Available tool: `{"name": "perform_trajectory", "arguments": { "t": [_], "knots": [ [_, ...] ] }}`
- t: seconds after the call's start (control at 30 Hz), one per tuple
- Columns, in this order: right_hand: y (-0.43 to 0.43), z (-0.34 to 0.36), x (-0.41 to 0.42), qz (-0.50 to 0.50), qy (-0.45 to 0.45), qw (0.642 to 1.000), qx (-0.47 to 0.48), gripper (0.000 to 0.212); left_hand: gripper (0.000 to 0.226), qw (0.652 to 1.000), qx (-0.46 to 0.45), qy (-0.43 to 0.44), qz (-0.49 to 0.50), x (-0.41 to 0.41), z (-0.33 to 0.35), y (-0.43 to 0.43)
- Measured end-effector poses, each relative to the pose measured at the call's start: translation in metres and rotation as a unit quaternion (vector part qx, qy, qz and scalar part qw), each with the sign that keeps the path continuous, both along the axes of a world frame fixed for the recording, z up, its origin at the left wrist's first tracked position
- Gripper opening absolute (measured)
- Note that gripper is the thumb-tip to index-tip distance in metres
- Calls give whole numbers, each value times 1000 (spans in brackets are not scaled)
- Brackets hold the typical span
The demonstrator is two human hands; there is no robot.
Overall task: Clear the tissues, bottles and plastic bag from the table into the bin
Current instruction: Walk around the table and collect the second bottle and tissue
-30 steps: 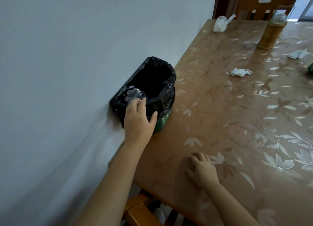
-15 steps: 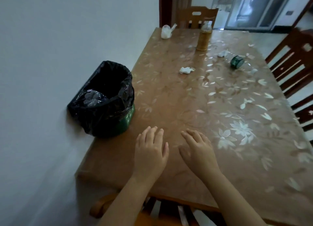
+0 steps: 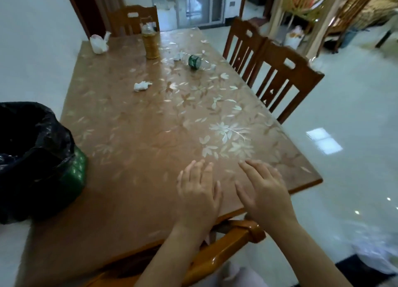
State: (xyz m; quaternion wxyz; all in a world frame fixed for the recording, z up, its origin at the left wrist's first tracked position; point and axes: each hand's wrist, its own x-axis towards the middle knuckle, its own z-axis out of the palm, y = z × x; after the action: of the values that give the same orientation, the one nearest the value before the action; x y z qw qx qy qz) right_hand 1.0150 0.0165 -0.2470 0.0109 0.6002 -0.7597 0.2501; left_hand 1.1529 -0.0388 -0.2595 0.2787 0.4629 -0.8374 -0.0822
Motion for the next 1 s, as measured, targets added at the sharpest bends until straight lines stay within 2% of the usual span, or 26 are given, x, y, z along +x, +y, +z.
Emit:
{"name": "perform_trajectory", "arguments": {
  "t": [0.27, 0.57, 0.83, 1.0],
  "knots": [
    [36, -8, -107, -106, -32, 993, -46, 46, 41, 991, -14, -24, -128, -127, -4, 12],
    [82, -3, -298, -183, -5, 982, -51, 45, 41, 979, 3, -25, -202, -325, -1, 40],
    [89, -9, -413, -223, -5, 974, -47, 44, 42, 974, 2, -9, -228, -450, 2, 34],
    [60, -12, -482, -229, -6, 973, -36, 44, 42, 973, 5, 0, -232, -522, -6, 3]
  ]
}}
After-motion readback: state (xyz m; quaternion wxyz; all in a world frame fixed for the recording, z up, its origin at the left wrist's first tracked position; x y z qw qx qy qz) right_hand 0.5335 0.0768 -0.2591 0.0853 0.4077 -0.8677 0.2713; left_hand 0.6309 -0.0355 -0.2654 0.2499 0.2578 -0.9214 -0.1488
